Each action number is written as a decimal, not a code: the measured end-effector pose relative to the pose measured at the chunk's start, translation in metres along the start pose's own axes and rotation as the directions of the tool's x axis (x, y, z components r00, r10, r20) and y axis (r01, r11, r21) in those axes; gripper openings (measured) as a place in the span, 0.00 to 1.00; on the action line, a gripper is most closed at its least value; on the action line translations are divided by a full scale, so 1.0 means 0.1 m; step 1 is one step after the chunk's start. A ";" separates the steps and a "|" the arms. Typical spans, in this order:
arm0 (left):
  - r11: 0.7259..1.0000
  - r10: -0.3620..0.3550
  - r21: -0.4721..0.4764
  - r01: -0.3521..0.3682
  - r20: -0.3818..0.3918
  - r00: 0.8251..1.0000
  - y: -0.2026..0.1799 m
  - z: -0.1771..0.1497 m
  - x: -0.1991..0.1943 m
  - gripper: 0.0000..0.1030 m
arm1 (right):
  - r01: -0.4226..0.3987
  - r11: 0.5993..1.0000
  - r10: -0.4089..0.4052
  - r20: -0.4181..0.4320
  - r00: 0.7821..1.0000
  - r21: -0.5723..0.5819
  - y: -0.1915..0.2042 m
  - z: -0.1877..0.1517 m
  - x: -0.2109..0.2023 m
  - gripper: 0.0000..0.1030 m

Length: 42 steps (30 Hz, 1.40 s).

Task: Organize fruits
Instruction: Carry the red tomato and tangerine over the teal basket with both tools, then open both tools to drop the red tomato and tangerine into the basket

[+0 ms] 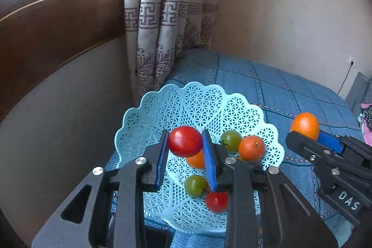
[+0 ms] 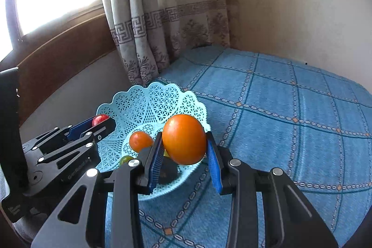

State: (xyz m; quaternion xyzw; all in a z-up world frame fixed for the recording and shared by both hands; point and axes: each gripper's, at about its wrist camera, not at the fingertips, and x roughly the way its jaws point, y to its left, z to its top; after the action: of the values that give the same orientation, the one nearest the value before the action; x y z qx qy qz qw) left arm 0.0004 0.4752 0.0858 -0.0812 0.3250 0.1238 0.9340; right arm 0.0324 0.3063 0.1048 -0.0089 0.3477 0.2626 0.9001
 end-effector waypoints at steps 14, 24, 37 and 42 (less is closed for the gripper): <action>1.000 0.009 -0.016 -0.010 -0.014 1.000 0.05 -0.01 0.08 0.28 | 0.006 1.000 -0.006 -0.030 1.000 0.002 0.06 0.04 0.30 0.35; 1.000 0.015 -0.026 -0.016 -0.004 1.000 0.08 -0.01 0.07 0.44 | 0.008 1.000 -0.008 -0.023 1.000 -0.009 0.11 0.08 0.36 0.35; 0.997 0.050 -0.052 -0.049 0.009 0.999 0.11 0.01 0.05 0.80 | 0.002 1.000 -0.002 0.019 1.000 0.026 0.03 0.07 0.23 0.49; 0.996 0.062 -0.067 -0.062 0.013 0.998 0.15 0.03 0.03 0.89 | -0.003 0.999 0.002 0.016 1.000 0.050 -0.04 -0.02 0.18 0.51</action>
State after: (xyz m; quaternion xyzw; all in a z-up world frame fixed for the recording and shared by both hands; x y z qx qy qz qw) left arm 0.0003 0.4908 0.0849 -0.1011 0.3162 0.1640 0.9289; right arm 0.0443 0.3112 0.0915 0.0161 0.3471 0.2550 0.9023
